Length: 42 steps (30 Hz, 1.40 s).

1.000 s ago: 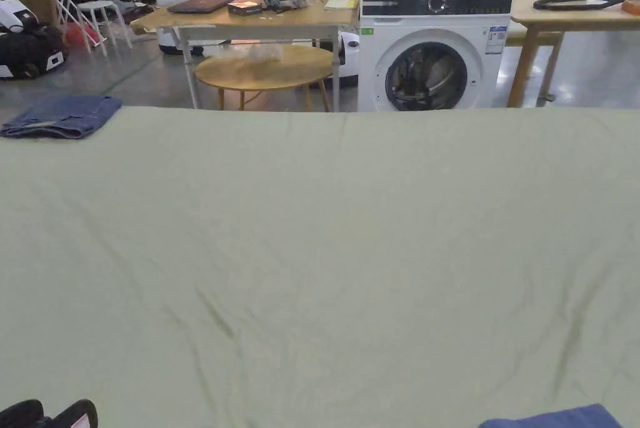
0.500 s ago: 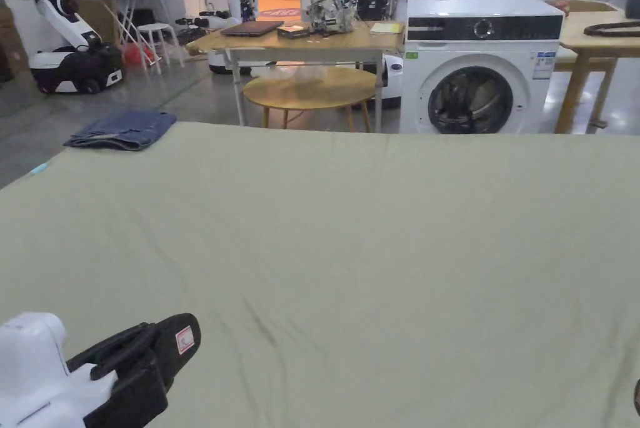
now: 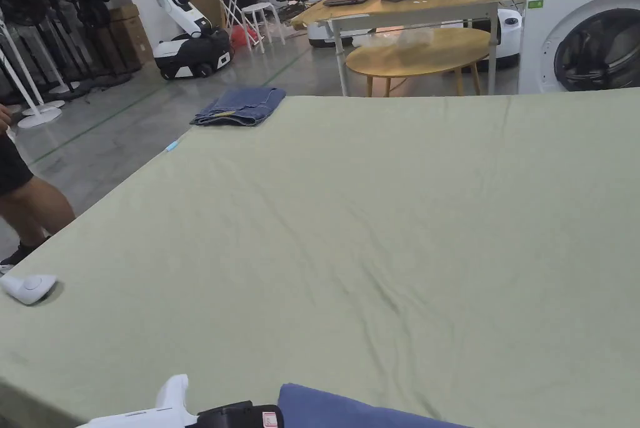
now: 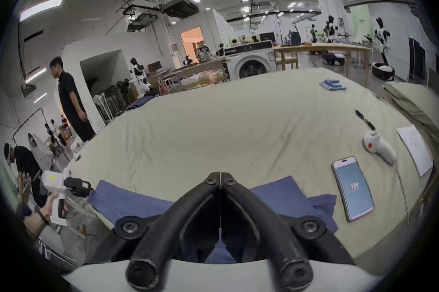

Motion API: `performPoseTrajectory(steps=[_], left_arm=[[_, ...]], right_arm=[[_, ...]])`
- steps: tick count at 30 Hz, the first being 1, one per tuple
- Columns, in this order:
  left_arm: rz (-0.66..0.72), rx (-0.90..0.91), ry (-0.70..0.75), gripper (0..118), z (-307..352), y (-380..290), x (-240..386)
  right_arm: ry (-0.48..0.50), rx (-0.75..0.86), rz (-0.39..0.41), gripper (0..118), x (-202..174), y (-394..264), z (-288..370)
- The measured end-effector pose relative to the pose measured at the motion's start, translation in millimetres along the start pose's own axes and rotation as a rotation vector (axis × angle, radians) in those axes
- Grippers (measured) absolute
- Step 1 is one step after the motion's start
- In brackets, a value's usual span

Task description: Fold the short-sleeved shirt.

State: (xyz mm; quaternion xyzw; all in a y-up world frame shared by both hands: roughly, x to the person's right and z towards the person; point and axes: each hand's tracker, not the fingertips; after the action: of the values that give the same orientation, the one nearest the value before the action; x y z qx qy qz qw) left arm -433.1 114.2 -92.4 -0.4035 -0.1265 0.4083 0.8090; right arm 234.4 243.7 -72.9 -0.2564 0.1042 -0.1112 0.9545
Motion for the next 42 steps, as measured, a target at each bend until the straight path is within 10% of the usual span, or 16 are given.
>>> performPoseTrajectory(steps=[4,7,9,23,35,38,42], left_arm=[[0.102,0.002,-0.214,58,-28.9,-6.9,0.9],[0.140,-0.008,-0.199,5,-51.3,-9.6,7.5],[0.153,-0.030,-0.162,2,-59.3,-11.0,10.0],[-0.077,0.202,0.086,2,80.1,61.4,83.7],[-0.244,-0.156,0.036,2,-132.7,-60.6,203.6],[-0.355,-0.208,0.006,53,-170.3,-72.4,207.8],[-0.330,-0.174,-0.126,52,-157.6,-65.8,211.5]], right_arm=[[-0.003,-0.022,-0.008,0,4.3,-2.7,-0.6],[0.004,-0.027,-0.018,0,3.5,-3.2,-0.2],[-0.002,-0.028,-0.014,0,3.0,-3.4,1.0],[0.004,-0.052,-0.085,0,12.8,-14.2,0.3],[0.053,-0.022,-0.161,0,6.5,-15.4,4.9],[0.034,-0.029,-0.158,0,8.9,-20.3,9.0],[0.003,-0.050,-0.154,0,15.2,-26.6,11.7]])
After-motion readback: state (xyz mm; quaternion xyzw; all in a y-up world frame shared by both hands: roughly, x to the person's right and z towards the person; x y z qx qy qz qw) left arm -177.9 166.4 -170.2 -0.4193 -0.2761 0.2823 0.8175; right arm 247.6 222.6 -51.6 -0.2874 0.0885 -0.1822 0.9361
